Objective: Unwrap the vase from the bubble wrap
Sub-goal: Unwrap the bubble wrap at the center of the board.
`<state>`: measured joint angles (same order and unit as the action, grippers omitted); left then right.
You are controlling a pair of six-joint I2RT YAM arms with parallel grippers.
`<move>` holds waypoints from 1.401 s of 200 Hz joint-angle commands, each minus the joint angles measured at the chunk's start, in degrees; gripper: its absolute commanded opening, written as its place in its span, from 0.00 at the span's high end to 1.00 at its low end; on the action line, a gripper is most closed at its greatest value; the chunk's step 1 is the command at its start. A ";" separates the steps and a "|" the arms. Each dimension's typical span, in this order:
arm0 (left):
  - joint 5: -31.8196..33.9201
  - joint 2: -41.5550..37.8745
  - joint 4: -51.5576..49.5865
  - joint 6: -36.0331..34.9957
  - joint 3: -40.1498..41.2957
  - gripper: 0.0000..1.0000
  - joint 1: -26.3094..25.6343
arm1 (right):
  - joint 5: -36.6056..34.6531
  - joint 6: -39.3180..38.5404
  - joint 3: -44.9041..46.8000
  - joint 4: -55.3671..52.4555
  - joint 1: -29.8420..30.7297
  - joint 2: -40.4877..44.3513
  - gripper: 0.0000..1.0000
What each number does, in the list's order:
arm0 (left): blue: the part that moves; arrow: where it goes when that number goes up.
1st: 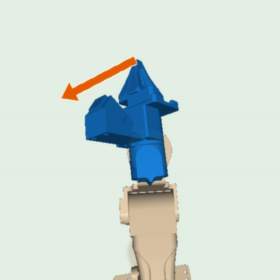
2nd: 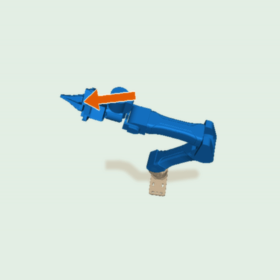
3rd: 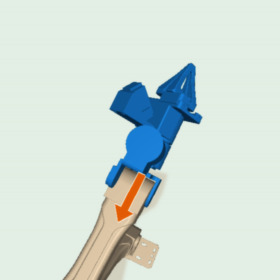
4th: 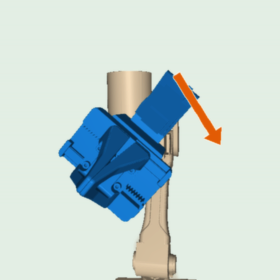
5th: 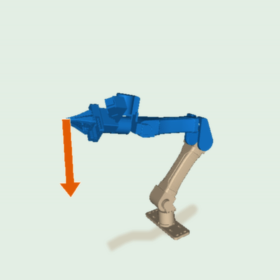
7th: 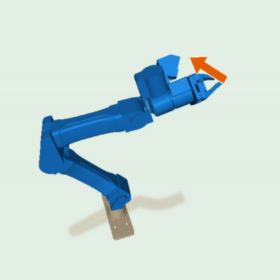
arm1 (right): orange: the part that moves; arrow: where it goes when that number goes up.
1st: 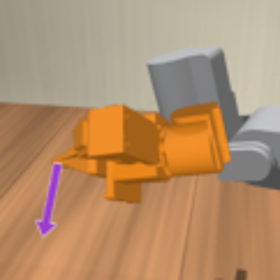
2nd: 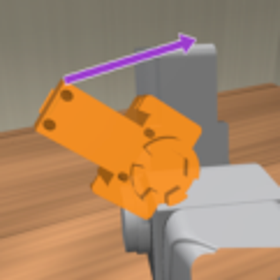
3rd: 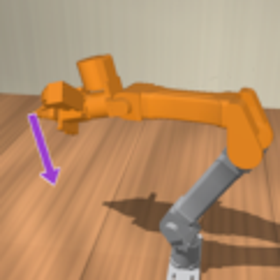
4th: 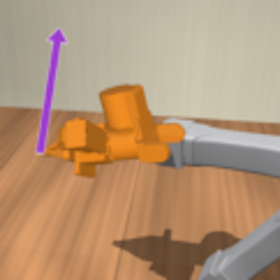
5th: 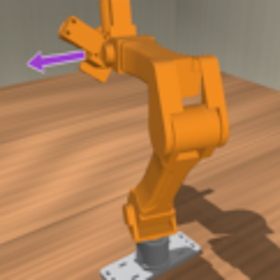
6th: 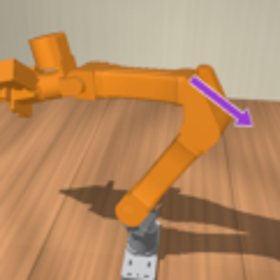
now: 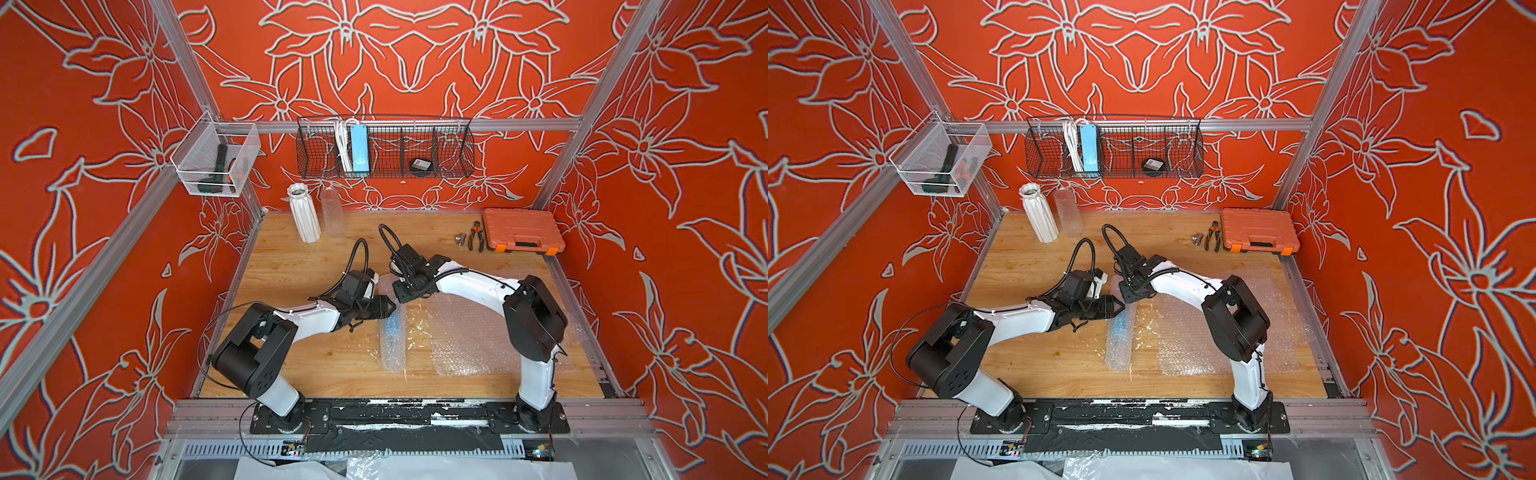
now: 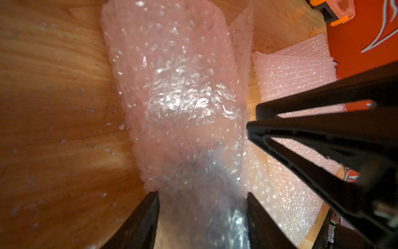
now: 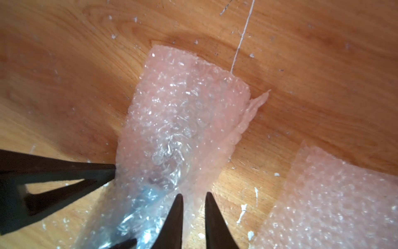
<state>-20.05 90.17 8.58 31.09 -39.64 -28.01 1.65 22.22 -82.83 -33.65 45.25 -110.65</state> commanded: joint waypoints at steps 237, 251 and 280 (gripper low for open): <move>-0.01 0.15 -4.14 -0.78 1.09 0.40 0.24 | -11.57 -2.36 -9.33 -9.28 2.52 -7.44 0.93; 0.18 0.18 -4.18 -0.84 1.23 0.40 0.24 | -12.43 -2.27 -9.05 -8.93 2.49 -7.00 0.99; 0.83 0.05 -4.36 -0.53 1.51 0.40 0.24 | -13.53 -1.70 -7.49 -7.52 2.38 -5.19 1.00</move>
<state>-20.34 90.17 8.32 30.94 -39.64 -28.01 -7.53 19.92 -91.11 -41.95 47.99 -117.38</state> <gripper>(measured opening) 0.605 0.048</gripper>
